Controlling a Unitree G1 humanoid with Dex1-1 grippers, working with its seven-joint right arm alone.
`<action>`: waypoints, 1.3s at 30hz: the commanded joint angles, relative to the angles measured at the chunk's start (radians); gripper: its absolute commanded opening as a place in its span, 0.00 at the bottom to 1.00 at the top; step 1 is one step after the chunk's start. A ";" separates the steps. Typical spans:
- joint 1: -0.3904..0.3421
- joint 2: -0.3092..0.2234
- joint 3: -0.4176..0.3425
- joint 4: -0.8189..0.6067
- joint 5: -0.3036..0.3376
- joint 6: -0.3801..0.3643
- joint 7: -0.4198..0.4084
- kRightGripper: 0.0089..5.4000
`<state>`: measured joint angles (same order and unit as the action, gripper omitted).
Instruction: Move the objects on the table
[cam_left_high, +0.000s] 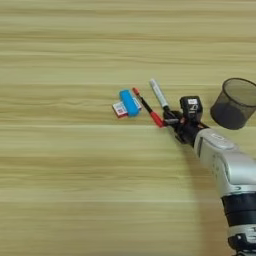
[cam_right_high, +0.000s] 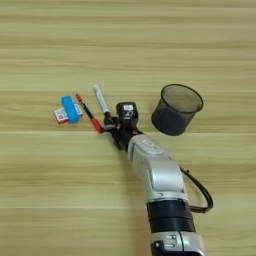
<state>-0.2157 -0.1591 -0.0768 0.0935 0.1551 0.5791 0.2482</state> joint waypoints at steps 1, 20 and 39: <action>-0.044 -0.015 -0.007 -0.047 0.004 -0.027 -0.004 0.18; -0.038 0.000 -0.038 -0.095 0.017 -0.160 -0.007 0.61; -0.054 0.008 0.045 -0.236 0.027 -0.106 0.037 0.99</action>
<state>-0.1939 -0.1435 -0.0374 -0.0841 0.1745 0.4857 0.2878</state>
